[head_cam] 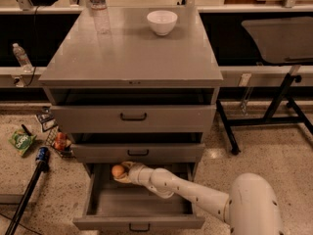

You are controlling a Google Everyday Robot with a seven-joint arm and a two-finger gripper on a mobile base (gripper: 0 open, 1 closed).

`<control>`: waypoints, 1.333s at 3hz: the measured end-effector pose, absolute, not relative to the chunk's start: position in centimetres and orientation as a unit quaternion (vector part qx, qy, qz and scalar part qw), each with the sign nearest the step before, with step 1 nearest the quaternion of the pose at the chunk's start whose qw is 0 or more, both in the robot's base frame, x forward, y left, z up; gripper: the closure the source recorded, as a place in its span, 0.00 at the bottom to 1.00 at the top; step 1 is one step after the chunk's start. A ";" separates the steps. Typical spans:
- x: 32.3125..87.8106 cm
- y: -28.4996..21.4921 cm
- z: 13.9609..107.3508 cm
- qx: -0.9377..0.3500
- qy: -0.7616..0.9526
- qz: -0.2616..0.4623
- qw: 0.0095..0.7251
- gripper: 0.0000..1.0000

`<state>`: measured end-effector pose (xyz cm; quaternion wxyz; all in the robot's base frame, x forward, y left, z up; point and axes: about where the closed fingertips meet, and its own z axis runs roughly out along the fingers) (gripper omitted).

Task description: Pick orange from bottom drawer and place on counter

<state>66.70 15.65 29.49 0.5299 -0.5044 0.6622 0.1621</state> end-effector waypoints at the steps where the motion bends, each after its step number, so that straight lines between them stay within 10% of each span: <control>1: 63.3 14.4 30.0 -0.498 0.665 0.181 0.527 1.00; 4: 47.7 9.9 33.0 -0.458 0.639 0.320 0.529 1.00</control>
Offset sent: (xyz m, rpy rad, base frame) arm -0.2428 -0.0449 -0.0513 0.1355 0.3774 0.1158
